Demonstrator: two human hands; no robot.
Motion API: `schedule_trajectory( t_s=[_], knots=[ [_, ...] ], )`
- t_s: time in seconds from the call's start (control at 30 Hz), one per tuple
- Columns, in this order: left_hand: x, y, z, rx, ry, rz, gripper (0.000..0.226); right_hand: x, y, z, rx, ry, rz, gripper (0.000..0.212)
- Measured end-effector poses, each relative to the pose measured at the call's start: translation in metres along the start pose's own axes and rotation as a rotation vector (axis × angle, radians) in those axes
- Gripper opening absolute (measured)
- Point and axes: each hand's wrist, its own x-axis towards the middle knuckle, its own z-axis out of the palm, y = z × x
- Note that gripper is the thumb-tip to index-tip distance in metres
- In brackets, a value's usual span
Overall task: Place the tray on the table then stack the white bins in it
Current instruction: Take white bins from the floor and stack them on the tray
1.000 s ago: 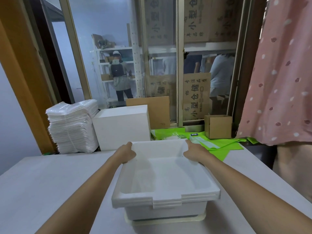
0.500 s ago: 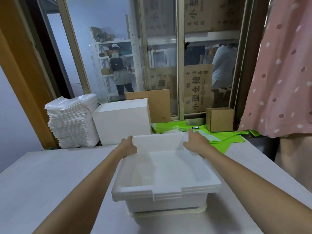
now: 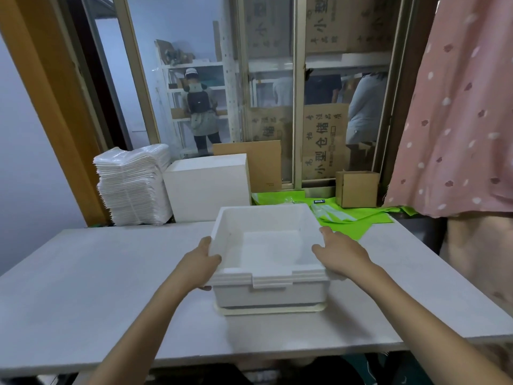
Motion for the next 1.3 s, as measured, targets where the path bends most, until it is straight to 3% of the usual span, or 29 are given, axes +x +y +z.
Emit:
schedule_trajectory(
  t_s=[0.27,0.47,0.8,0.9,1.03,1.13,1.3],
  knots=[
    [-0.004,0.003,0.002,-0.106,0.029,-0.037,0.057,-0.001,0.0,0.004,0.071,0.071,0.014,0.055],
    [-0.005,0.003,0.003,-0.094,0.019,-0.038,0.055,0.0,0.002,0.0,0.092,0.047,0.001,0.063],
    [0.001,0.0,-0.003,-0.141,-0.019,-0.03,0.05,0.003,0.007,-0.006,0.015,0.01,-0.001,0.058],
    [0.005,-0.005,-0.011,-0.125,0.022,-0.016,0.054,0.006,0.004,-0.013,-0.075,0.019,-0.01,0.054],
    [0.009,-0.013,-0.038,-0.03,0.137,0.018,0.063,0.005,-0.02,-0.026,-0.167,0.21,-0.066,0.05],
    [0.005,-0.029,-0.067,0.021,0.263,0.01,0.059,0.004,-0.062,-0.029,-0.13,0.257,-0.209,0.046],
    [-0.024,-0.099,-0.119,0.058,0.451,-0.177,0.06,-0.007,-0.169,-0.011,-0.056,0.227,-0.486,0.047]
  ],
)
